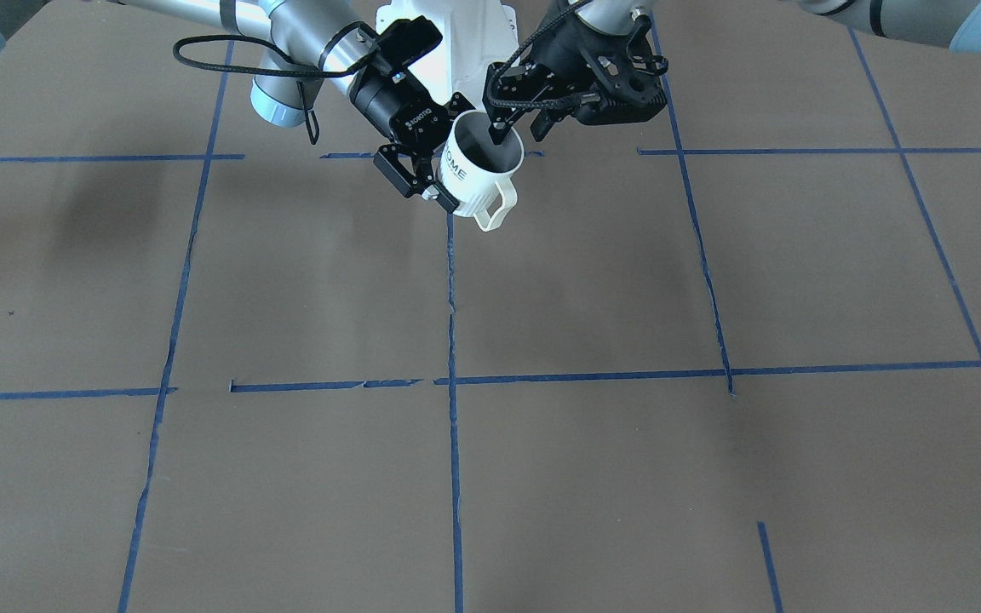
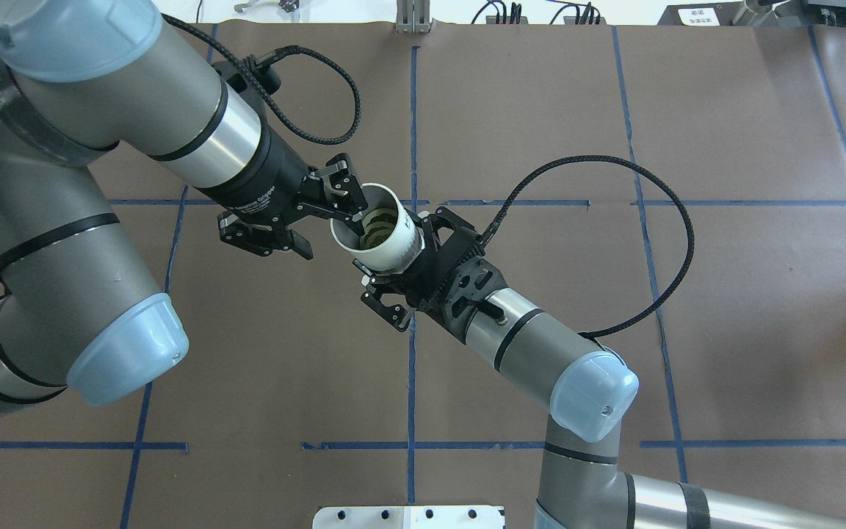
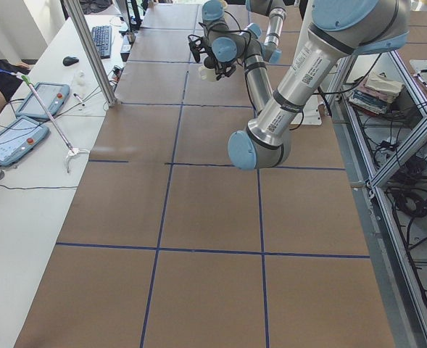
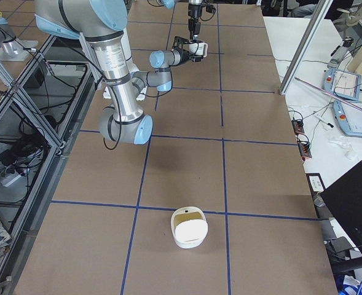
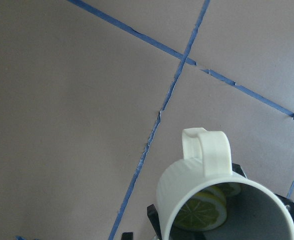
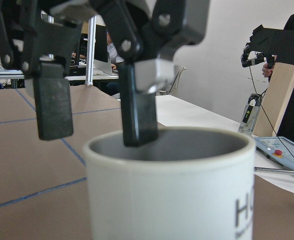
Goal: Left arm hands cup to right arm to dump lemon
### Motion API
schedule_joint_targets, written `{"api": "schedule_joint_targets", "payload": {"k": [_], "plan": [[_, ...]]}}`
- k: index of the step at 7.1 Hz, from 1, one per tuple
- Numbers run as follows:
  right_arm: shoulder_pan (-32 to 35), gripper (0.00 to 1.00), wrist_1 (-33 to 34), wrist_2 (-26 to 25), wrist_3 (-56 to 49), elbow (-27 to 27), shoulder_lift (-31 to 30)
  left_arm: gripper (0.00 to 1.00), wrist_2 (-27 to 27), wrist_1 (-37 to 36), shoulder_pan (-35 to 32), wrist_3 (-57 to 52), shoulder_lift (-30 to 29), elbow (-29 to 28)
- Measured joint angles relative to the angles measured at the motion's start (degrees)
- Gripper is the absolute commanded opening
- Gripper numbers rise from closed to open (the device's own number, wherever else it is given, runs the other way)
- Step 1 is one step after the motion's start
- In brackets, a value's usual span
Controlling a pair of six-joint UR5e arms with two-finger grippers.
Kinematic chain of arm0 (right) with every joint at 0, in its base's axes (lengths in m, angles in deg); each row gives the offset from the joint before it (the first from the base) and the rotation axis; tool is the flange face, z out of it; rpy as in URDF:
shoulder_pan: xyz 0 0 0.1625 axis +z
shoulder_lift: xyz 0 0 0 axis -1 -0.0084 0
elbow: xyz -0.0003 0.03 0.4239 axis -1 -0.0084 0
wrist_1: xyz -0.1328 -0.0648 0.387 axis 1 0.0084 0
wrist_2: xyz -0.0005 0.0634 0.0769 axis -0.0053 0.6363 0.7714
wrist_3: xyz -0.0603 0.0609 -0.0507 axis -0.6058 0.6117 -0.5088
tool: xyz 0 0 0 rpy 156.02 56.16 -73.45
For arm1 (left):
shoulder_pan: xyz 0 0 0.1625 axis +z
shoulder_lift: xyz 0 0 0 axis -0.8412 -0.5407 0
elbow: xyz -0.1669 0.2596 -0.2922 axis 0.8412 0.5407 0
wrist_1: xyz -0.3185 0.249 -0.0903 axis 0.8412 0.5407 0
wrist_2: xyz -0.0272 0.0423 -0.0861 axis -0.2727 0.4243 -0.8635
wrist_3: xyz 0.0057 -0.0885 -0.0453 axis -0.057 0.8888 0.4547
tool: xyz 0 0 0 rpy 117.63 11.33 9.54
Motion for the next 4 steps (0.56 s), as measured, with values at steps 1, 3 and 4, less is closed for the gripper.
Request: {"api": "schedule_joint_targets", "payload": {"k": [1,3,4], "plan": [[-0.27,0.02,0.0,-0.06,0.07,-0.01,-0.06,1.0,0.02,-0.15,-0.71,-1.67,0.63,0.53],[-0.78,0.01,-0.07,-1.14,0.92,0.01,-0.43,1.0,0.2,-0.52,-2.91,-9.19,5.06,0.79],[-0.76,0.03,-0.15,-4.29,4.52,0.07,-0.66,1.0,0.34,-0.66,-4.82,-15.67,8.37,0.53]]}}
